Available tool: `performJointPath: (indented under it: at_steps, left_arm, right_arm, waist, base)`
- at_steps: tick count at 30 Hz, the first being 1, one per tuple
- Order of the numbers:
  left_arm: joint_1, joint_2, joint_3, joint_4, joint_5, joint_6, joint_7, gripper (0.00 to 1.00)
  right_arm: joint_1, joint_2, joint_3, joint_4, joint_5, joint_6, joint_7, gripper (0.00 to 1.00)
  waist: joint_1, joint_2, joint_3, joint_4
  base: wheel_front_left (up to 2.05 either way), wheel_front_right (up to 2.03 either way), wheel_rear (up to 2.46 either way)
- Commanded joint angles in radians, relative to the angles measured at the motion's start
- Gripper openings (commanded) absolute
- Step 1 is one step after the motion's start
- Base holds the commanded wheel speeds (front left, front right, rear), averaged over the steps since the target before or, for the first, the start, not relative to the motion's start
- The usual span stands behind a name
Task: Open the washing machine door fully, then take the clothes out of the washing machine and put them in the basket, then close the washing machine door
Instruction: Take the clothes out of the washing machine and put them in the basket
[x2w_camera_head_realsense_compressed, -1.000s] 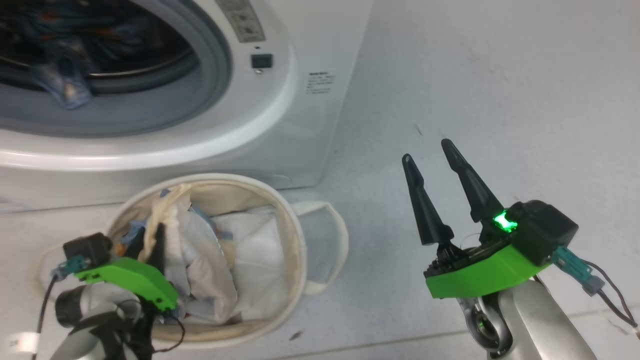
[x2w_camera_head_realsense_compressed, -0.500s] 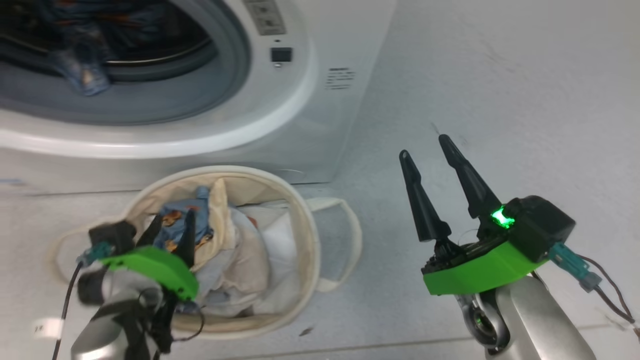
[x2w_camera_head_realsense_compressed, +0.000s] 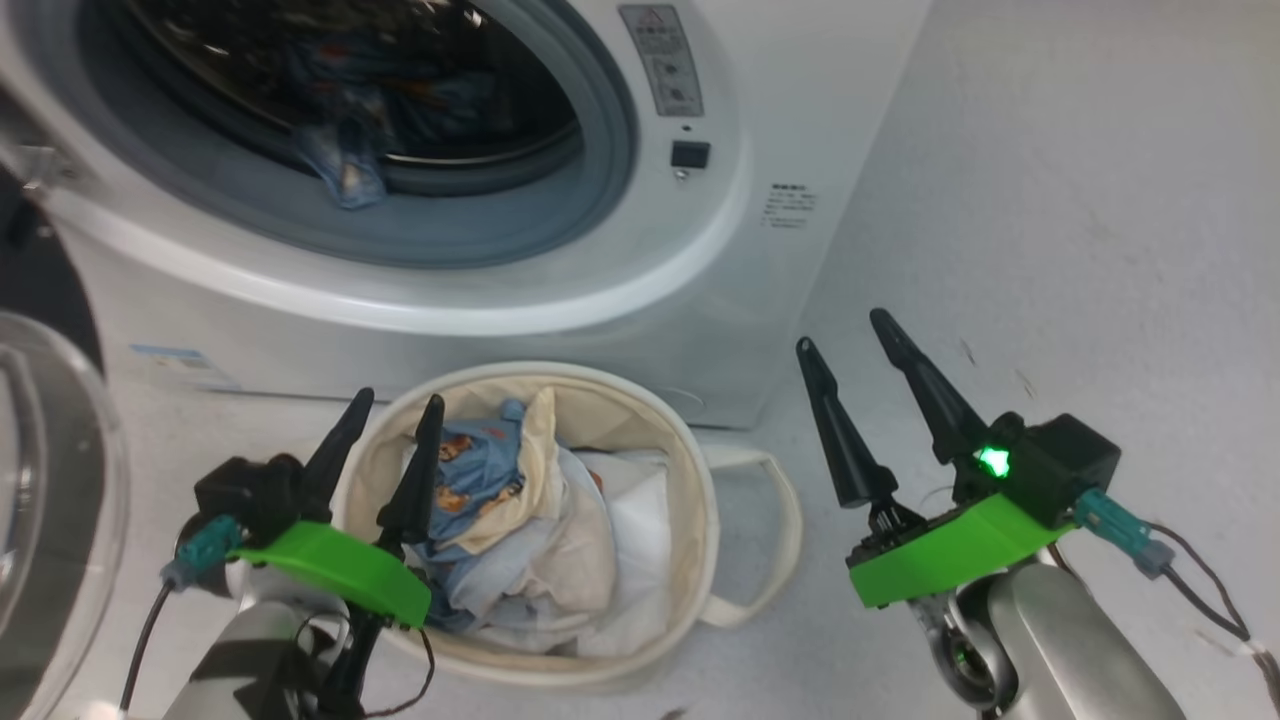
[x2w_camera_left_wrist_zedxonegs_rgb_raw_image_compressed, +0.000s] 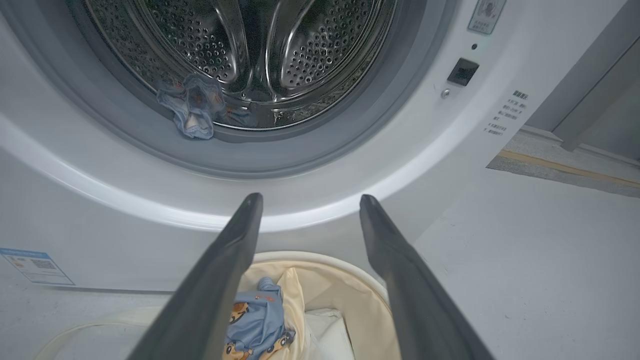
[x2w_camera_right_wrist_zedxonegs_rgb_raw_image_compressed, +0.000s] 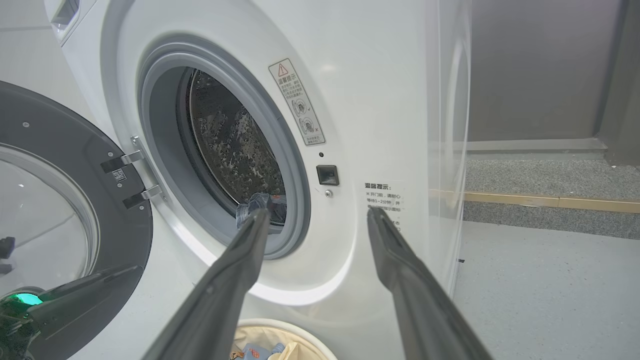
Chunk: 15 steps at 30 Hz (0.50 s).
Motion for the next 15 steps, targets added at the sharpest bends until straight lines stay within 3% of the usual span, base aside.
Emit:
performJointPath:
  at_steps: [1, 9, 15]
  left_arm:
    - [-0.008, 0.033, 0.041, -0.043, 0.009, -0.005, -0.012, 1.0]
    - [0.072, 0.077, 0.035, -0.202, 0.038, -0.004, -0.012, 1.0]
    - [0.103, 0.079, 0.034, -0.281, 0.022, 0.008, 0.012, 1.0]
  right_arm:
    - [-0.001, -0.003, 0.021, -0.024, 0.007, 0.004, -0.005, 1.0]
    - [0.0, -0.006, 0.031, 0.057, -0.001, 0.004, -0.005, 1.0]
    - [0.0, 0.001, 0.044, 0.122, 0.004, 0.004, -0.005, 1.0]
  waist:
    - [0.0001, -0.0001, -0.024, 0.021]
    - [0.0001, -0.0001, -0.075, 0.05]
    - [0.0001, -0.0001, -0.084, 0.063]
  base:
    - [0.0, 0.0, 0.0]
    - [0.0, 0.0, 0.0]
    - [0.0, 0.0, 0.0]
